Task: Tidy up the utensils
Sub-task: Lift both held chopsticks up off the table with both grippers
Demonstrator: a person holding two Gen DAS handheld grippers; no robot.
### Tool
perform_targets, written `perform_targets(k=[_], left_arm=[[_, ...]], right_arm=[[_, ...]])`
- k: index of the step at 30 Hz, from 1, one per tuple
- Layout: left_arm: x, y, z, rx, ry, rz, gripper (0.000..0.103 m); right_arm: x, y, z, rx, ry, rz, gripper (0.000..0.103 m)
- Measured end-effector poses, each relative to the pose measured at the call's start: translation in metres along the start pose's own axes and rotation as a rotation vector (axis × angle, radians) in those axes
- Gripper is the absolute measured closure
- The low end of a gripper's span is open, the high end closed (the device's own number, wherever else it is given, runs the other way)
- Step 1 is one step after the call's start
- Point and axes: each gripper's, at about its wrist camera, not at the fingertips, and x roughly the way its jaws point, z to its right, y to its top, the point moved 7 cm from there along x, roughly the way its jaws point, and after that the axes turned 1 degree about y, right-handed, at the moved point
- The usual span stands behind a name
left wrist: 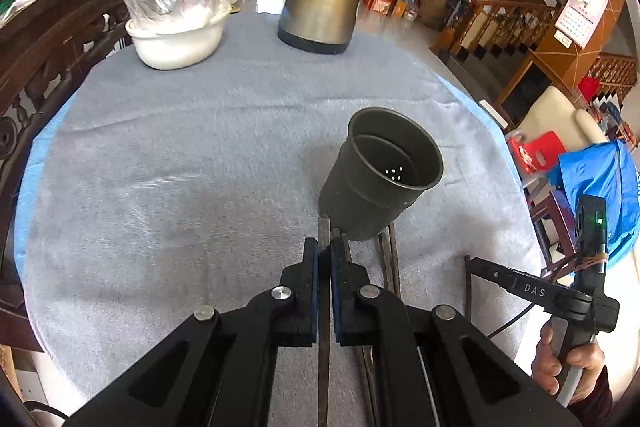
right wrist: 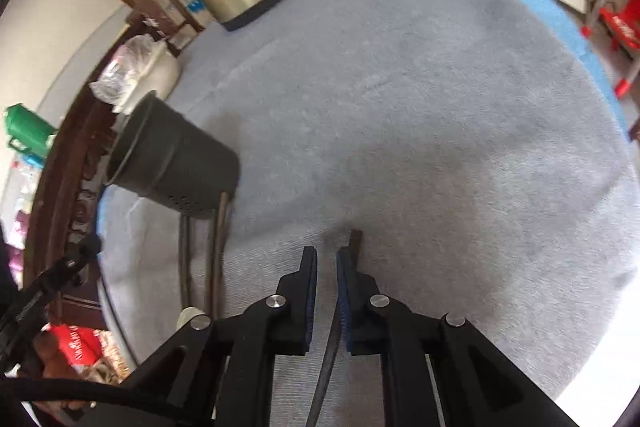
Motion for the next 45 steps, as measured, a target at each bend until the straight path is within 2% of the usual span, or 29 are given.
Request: perform_targets(k=[5, 12, 15, 18, 21, 22, 24, 28, 33, 40, 45], left_arm=[[-0.035, 0.002, 0.012, 0.022, -0.003, 0.087, 0.097], [-0.088, 0.016, 0.028, 0.099, 0.008, 0.262, 0.097], [-0.09, 0.013, 0.031, 0.122, 0.026, 0.285, 0.097], [-0.094, 0.011, 0.029, 0.129, 0.029, 0.307, 0.097], [-0.098, 0.01, 0.028, 0.126, 0.026, 0.309, 0.097], [-0.1, 0.01, 0.026, 0.124, 0.028, 0.311, 0.097], [-0.105, 0.008, 0.024, 0.116, 0.024, 0.313, 0.097], [-0.11, 0.007, 0.019, 0.101, 0.026, 0.313, 0.097], [-0.118, 0.008, 0.012, 0.08, 0.036, 0.318, 0.097], [-0.125, 0.014, 0.014, 0.066, 0.04, 0.34, 0.097], [-0.133, 0.032, 0.021, 0.078, 0.041, 0.382, 0.097]], right_arm=[[-0.009, 0.004, -0.001, 0.002, -0.05, -0.005, 0.081], [-0.006, -0.007, 0.021, 0.036, -0.105, -0.05, 0.073], [0.007, -0.014, 0.02, 0.019, -0.147, -0.097, 0.072], [0.011, -0.013, 0.016, -0.013, -0.202, -0.068, 0.072], [0.015, -0.013, 0.011, -0.068, -0.257, -0.053, 0.075], [0.017, -0.012, 0.008, -0.099, -0.289, -0.054, 0.083], [0.02, -0.012, 0.004, -0.148, -0.325, -0.039, 0.092], [0.018, -0.013, 0.004, -0.133, -0.269, -0.03, 0.093], [-0.015, -0.003, -0.007, -0.14, -0.139, 0.076, 0.094], [-0.062, 0.019, -0.025, -0.152, 0.0, 0.3, 0.095], [-0.105, 0.034, -0.041, -0.128, 0.113, 0.489, 0.095]])
